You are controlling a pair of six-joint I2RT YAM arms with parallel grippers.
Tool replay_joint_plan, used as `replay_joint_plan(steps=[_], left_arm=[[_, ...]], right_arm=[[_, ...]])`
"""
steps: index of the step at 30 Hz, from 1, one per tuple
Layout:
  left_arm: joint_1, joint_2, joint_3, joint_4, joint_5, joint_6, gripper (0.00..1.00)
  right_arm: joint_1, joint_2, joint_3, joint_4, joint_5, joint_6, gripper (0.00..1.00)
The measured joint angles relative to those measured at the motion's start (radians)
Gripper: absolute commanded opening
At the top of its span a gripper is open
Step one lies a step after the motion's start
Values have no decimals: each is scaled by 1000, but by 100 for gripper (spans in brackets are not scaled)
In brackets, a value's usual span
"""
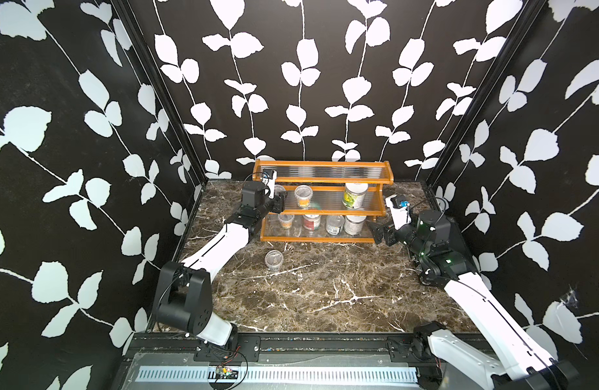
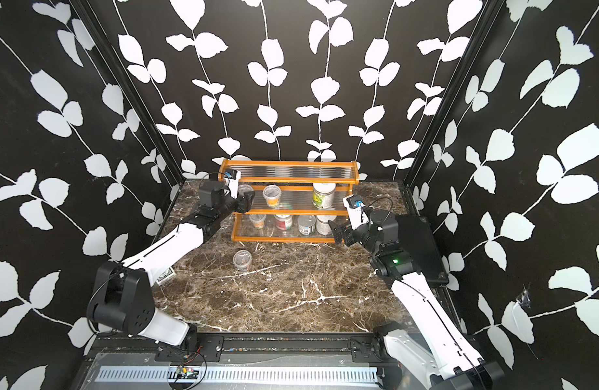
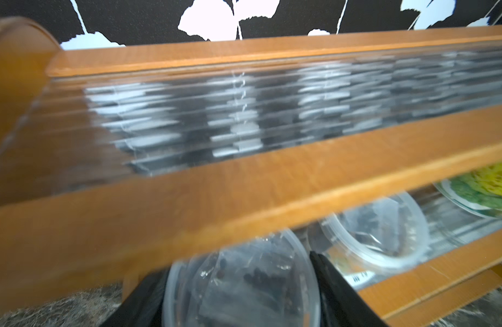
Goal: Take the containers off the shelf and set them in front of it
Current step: 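Pick up a container from the shelf, then place the container at the center of the board.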
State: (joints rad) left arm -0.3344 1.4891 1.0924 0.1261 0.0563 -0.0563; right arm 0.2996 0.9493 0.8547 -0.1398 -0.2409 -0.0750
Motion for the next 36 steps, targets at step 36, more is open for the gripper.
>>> replay_joint_plan(steps=[36], left_arm=[[-697,-66,-311,-131,-671,-347,63]], right_arm=[[-6,42,1,-6,-65,5,100]])
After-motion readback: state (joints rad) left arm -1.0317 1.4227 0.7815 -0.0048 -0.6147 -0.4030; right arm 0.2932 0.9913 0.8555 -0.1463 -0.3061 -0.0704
